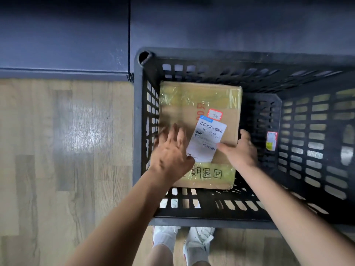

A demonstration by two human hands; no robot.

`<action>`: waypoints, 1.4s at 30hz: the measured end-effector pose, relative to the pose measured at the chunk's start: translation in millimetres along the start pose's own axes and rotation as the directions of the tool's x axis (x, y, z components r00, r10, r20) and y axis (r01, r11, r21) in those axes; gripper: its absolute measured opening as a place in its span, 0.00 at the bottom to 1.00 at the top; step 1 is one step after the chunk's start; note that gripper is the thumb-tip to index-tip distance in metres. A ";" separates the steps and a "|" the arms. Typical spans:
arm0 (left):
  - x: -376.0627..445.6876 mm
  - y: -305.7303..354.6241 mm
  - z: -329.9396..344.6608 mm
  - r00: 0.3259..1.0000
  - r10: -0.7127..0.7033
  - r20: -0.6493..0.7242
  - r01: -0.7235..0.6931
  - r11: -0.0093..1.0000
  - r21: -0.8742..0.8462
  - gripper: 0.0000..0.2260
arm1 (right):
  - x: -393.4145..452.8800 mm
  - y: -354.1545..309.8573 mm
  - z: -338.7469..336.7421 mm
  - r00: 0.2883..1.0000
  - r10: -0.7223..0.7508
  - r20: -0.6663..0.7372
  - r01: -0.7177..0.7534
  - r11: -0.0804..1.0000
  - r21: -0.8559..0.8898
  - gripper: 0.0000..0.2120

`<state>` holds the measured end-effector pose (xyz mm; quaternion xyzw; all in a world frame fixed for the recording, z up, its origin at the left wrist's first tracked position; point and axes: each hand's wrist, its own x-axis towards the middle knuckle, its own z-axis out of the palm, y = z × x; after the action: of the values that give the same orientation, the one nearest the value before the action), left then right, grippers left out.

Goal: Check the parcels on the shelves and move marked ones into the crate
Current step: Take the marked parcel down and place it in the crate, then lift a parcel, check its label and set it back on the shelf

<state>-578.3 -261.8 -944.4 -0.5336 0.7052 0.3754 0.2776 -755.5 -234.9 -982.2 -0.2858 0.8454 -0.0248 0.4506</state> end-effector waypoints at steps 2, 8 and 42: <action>-11.2 2.8 -14.4 1.000 0.007 -0.016 -0.007 0.999 0.044 0.38 | -14.9 -10.8 -9.6 0.996 -0.090 -0.006 0.089 0.989 -0.120 0.37; -72.3 30.9 -63.8 0.994 0.086 -0.071 -0.064 0.961 0.269 0.38 | -80.9 -50.6 -69.5 0.918 -0.387 0.091 0.381 0.793 -0.475 0.42; -623.4 153.9 -485.0 0.060 0.542 -0.838 0.122 0.829 0.545 0.41 | -641.7 -268.9 -524.3 0.068 -0.971 -0.231 0.600 0.225 -0.768 0.37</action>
<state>-549.4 -300.0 -141.1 -0.4386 0.8433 -0.2323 -0.2064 -762.3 -248.2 -111.2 -0.7817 0.5926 -0.1719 -0.0914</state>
